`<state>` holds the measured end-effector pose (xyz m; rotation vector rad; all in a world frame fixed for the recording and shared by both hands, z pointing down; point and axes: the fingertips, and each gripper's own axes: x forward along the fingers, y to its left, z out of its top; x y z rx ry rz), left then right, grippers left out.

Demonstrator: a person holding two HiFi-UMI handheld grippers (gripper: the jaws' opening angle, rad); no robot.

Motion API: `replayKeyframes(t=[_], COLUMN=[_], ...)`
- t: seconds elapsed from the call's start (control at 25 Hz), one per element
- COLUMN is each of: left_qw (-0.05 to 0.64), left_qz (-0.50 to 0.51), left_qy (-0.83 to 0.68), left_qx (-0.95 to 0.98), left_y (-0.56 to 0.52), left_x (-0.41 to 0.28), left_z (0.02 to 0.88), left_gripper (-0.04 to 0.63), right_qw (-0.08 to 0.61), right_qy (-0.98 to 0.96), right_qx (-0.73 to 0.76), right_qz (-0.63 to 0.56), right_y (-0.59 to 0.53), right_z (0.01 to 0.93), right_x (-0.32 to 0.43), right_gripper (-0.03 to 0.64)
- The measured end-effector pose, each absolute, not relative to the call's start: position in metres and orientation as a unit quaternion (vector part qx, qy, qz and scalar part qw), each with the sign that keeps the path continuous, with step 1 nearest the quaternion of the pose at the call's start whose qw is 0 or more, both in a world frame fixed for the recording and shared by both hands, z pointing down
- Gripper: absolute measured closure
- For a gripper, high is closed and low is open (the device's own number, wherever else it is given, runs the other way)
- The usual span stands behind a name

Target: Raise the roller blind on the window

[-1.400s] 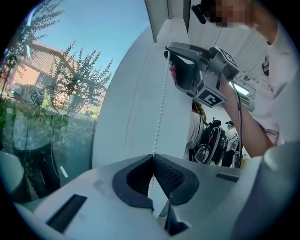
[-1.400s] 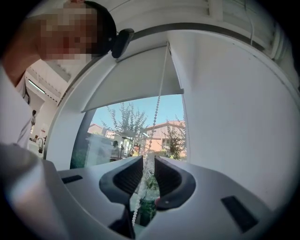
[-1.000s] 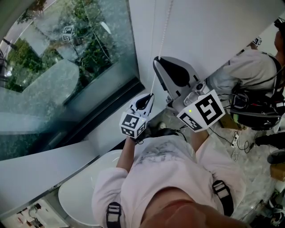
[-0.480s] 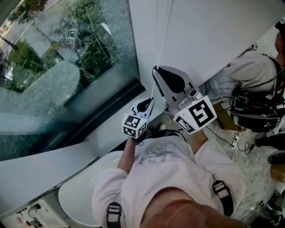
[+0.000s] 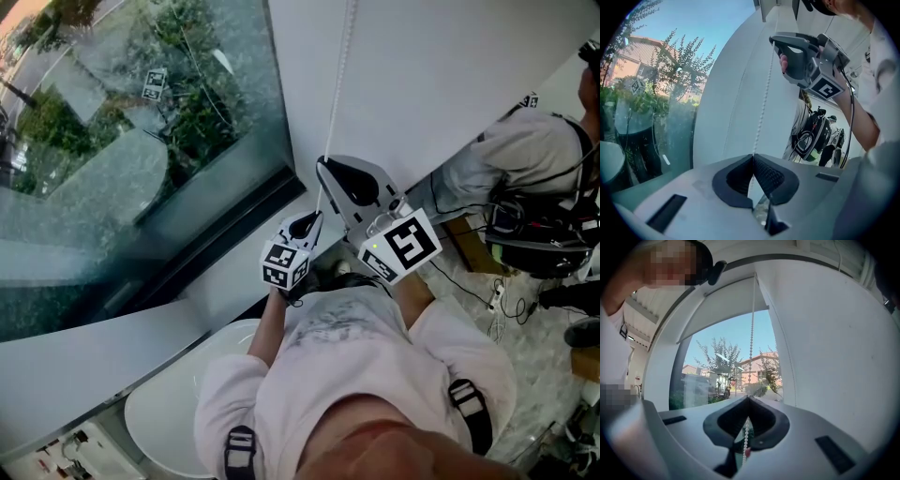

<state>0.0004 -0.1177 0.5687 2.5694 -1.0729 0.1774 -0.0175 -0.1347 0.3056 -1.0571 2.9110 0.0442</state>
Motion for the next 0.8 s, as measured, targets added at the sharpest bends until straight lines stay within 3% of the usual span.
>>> replayKeyframes(t=[0.8], left_qw=[0.219], left_qz=[0.103], left_qy=[-0.37], left_qx=[0.897], left_y=[-0.108], left_x=[0.005], left_z=[0.636], left_gripper=[0.586], right_qw=[-0.02], right_qy=[0.938], right_qx=[-0.344], right_qz=[-0.02], right_y=[-0.123], right_z=[0.372], right_x=[-0.015], right_gripper=[0.555])
